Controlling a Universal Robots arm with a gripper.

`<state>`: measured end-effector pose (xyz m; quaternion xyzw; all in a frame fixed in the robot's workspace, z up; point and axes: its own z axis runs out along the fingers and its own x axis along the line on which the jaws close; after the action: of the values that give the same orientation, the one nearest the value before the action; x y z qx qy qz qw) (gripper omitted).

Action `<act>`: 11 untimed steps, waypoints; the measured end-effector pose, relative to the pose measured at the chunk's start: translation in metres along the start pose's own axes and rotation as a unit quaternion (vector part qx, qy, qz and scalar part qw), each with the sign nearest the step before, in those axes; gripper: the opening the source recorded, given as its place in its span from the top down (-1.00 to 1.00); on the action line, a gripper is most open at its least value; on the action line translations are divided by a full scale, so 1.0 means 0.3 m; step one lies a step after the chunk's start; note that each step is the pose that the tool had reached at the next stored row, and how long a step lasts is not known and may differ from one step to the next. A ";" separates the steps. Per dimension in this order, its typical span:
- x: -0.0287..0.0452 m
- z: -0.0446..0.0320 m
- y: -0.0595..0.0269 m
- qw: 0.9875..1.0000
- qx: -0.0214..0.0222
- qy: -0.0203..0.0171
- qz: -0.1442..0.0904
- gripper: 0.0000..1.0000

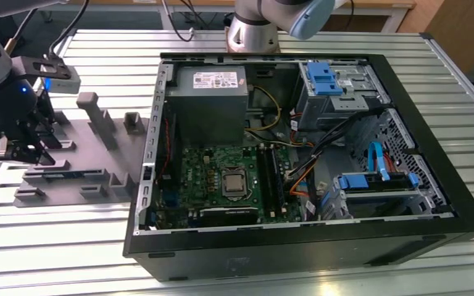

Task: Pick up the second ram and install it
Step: 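Pick up the second ram and move it above second insertion slot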

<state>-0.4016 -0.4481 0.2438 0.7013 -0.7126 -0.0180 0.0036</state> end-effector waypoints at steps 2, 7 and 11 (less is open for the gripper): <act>0.000 0.000 0.000 1.000 0.000 0.000 0.000 0.18; 0.003 0.012 -0.001 1.000 0.000 0.000 0.000 0.18; 0.008 0.034 -0.001 1.000 0.000 0.000 0.000 0.18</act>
<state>-0.4016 -0.4504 0.2336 0.7013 -0.7126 -0.0180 0.0035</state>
